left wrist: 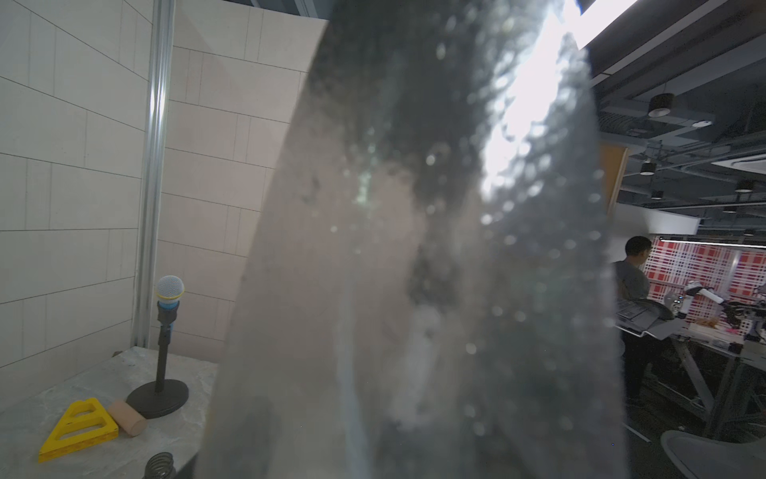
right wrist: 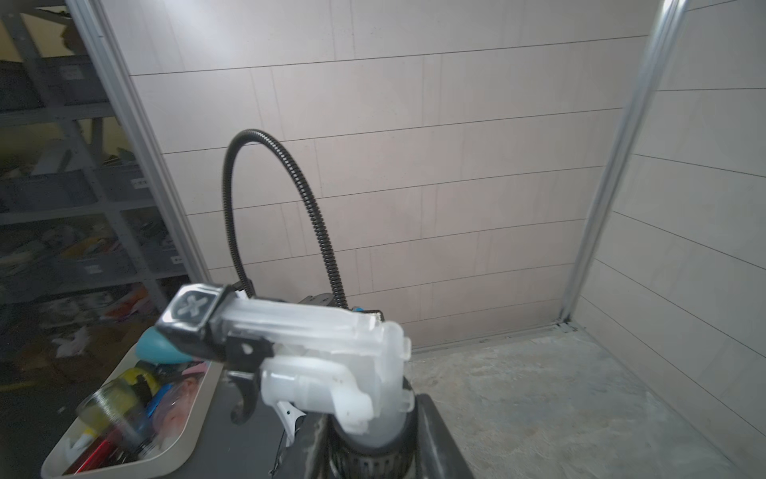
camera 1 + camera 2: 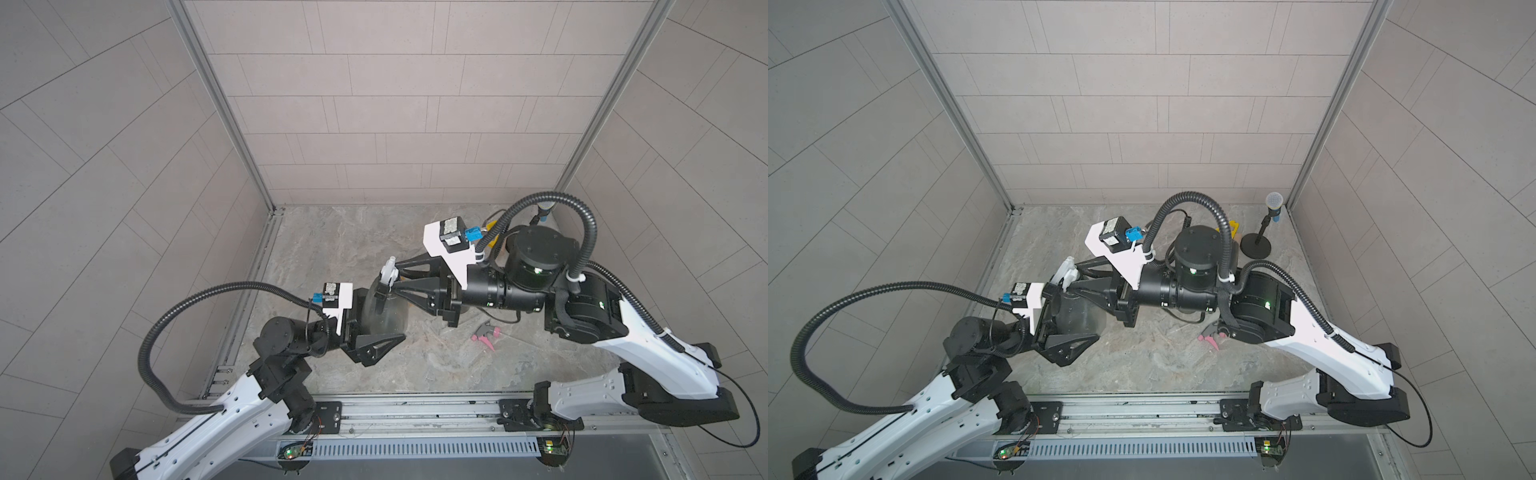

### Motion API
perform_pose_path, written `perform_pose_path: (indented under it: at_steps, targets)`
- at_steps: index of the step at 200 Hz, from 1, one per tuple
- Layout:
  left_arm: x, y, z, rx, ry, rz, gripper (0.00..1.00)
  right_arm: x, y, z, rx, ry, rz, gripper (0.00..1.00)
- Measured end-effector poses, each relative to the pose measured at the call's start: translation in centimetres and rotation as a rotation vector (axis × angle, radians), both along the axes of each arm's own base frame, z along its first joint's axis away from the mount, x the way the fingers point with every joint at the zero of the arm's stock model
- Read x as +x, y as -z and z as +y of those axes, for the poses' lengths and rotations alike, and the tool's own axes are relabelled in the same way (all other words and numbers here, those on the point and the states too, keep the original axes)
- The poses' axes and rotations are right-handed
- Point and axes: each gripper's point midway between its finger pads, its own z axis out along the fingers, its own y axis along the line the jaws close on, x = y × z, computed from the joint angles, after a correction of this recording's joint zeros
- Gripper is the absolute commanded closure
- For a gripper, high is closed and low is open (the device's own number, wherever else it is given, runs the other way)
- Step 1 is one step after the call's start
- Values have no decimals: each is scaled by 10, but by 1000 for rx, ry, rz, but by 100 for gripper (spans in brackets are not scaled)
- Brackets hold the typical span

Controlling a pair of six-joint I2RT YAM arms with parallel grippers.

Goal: Attach spray nozzles to spray bottles
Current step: Screw the spray nozzle on the spray bottle.

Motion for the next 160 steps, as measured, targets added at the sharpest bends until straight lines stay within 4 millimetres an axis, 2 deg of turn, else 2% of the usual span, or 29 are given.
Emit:
perform_pose_path:
  at_steps: [22, 47, 71, 81, 92, 114, 129, 143, 160]
  targets:
    - [2, -4, 4, -5, -44, -35, 100, -2, 1, 10, 22, 151, 21, 76]
    - [9, -3, 8, -4, -96, -28, 100, 6, 4, 16, 69, 298, 59, 71]
    - [18, -3, 10, -7, -145, -4, 100, 18, -2, 12, 99, 383, 67, 61]
    - [20, -3, 11, -9, -154, -1, 100, 17, 2, 12, 87, 384, 57, 54]
    - [22, 0, 10, -1, -161, 13, 100, 15, 6, 6, 78, 378, 40, 50]
    - [29, 2, 12, -4, -189, 47, 100, -2, 17, -12, 42, 293, -11, 43]
    - [30, 1, 13, -12, -193, 62, 100, -9, 14, -26, 44, 231, -28, 38]
    - [30, 1, 13, -15, -190, 70, 100, -1, 3, -40, 65, 192, -26, 34]
    - [28, 1, 12, -12, -171, 79, 100, 21, -18, -52, 101, 154, -17, 32]
